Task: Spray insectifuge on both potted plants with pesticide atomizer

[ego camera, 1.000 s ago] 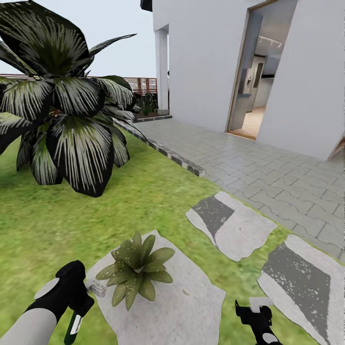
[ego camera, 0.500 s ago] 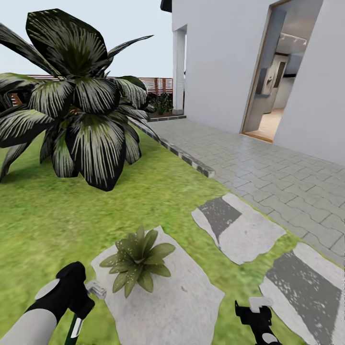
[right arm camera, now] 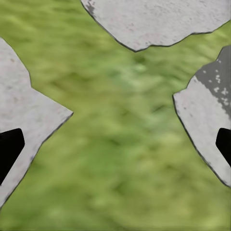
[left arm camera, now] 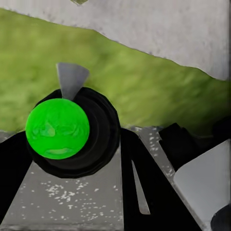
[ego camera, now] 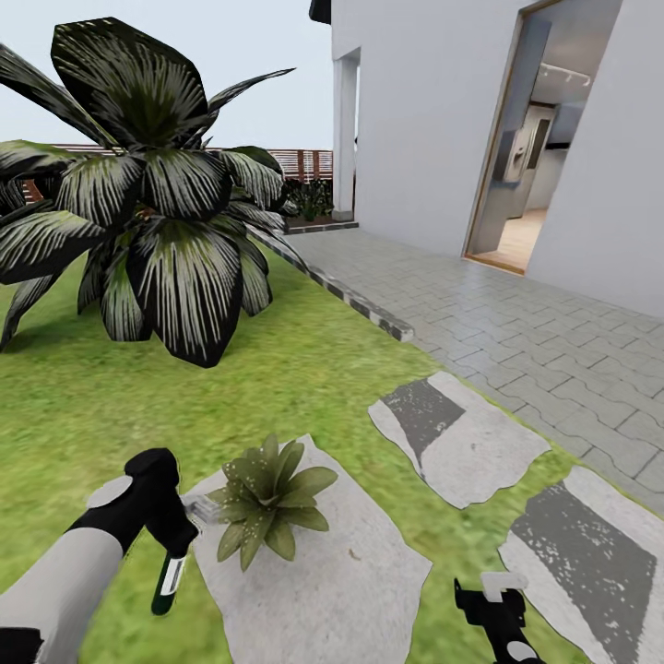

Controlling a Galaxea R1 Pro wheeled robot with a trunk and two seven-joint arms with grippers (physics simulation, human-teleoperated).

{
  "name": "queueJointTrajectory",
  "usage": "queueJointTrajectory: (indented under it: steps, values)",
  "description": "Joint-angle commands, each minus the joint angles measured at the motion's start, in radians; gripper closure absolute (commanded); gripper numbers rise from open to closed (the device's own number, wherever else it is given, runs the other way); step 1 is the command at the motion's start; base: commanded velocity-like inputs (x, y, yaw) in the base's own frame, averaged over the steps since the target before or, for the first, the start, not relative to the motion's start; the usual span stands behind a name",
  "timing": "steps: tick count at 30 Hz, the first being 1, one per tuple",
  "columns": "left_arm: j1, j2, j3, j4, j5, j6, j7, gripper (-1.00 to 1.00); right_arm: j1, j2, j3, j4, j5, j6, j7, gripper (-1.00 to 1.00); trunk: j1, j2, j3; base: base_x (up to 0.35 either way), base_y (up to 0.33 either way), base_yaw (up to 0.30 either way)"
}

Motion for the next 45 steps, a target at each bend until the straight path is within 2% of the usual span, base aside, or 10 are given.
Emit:
queueJointTrajectory:
  steps: [1,4,9,14,21,26,40,45]
  values:
    - [-0.001,0.007,-0.003,-0.001,-0.020,0.010,-0.029,1.00,0.000,-0.001,0.009,0.000,-0.009,-0.003,-0.003,-1.00,0.000,0.000,-0.001,0.000,0.000,0.000]
    - [0.003,0.032,-0.004,-0.001,-0.051,0.001,-0.071,1.00,0.000,-0.001,0.009,0.000,-0.009,-0.003,-0.003,-1.00,0.000,0.000,-0.001,0.000,0.000,0.000]
    - [0.012,0.045,-0.002,-0.001,-0.055,-0.047,-0.126,1.00,0.000,0.003,0.009,0.000,-0.010,-0.003,-0.003,-1.00,0.000,0.000,-0.001,0.000,0.000,0.000]
    - [0.015,0.038,-0.005,-0.001,-0.058,-0.052,-0.143,1.00,0.000,0.003,0.009,0.000,-0.010,-0.003,-0.005,-1.00,0.000,0.000,-0.001,0.000,0.000,0.023]
    - [0.013,0.034,0.000,-0.003,-0.054,-0.051,-0.144,1.00,0.000,0.003,0.009,0.000,-0.010,-0.003,-0.005,-1.00,0.000,0.000,-0.004,0.000,-0.024,0.233]
    - [0.001,0.031,-0.001,-0.007,-0.060,-0.049,-0.145,1.00,0.000,0.004,0.009,0.000,-0.010,-0.003,-0.004,-1.00,0.000,0.000,-0.006,0.000,-0.246,0.244]
    - [-0.003,0.026,-0.002,-0.017,-0.060,-0.045,-0.168,1.00,0.000,0.006,0.009,0.000,-0.010,-0.003,-0.004,-1.00,0.000,0.000,-0.006,-0.137,-0.241,0.013]
    - [-0.003,0.025,-0.001,-0.017,-0.060,-0.041,-0.168,1.00,0.000,0.006,0.009,0.000,-0.010,-0.003,-0.005,-1.00,0.000,0.000,-0.006,-0.016,-0.268,0.178]
